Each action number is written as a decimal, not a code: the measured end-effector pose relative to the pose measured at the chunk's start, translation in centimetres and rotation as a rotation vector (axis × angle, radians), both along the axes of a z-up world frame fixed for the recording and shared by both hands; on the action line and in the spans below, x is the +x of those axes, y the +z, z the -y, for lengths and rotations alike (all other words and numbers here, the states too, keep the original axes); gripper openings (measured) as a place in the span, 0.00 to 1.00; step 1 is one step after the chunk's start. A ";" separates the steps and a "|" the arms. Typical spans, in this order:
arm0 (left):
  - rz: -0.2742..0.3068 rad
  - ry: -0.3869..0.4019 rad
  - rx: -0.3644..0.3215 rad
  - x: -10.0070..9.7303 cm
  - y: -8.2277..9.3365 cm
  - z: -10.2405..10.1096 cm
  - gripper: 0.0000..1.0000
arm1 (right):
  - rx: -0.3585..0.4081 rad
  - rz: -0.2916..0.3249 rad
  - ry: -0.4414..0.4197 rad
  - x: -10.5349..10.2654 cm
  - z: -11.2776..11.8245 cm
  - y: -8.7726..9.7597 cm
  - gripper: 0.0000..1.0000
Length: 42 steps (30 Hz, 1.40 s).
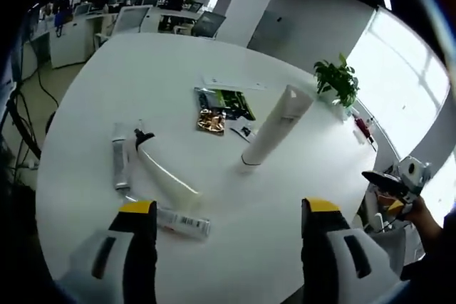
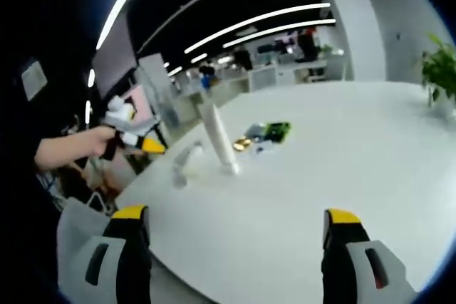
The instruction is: Arrange the skincare products in the storage area until every visible bottle or jar stands upright without overlapping.
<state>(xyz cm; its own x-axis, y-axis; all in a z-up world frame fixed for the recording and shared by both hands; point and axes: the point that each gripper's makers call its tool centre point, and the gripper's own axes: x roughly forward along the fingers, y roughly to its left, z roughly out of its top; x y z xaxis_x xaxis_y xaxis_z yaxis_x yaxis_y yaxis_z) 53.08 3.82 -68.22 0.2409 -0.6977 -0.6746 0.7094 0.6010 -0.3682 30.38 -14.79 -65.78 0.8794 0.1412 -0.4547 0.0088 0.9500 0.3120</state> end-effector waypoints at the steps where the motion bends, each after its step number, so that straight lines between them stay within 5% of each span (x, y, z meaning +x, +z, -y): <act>1: -0.008 0.011 0.003 0.3 -0.4 0.1 0.78 | -0.001 -0.004 -0.002 -0.1 0.1 -0.1 0.99; 21: -0.074 0.077 0.063 4.0 -4.6 1.7 0.74 | 0.051 -0.032 -0.061 -0.4 0.8 -1.8 0.99; 29: -0.044 0.110 0.155 6.6 -6.5 1.9 0.74 | 0.054 -0.025 -0.077 -0.1 1.6 -1.6 0.99; 42: -0.062 0.120 0.207 7.8 -8.1 1.7 0.72 | 0.079 -0.047 -0.096 -0.5 1.7 -2.9 0.98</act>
<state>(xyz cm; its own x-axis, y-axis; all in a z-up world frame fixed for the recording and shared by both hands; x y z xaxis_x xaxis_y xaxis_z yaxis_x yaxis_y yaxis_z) 60.87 2.11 -76.32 0.2676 -0.5120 -0.8163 0.6086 0.7466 -0.2687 29.83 -16.52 -68.65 0.8687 0.0940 -0.4863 0.1152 0.9165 0.3830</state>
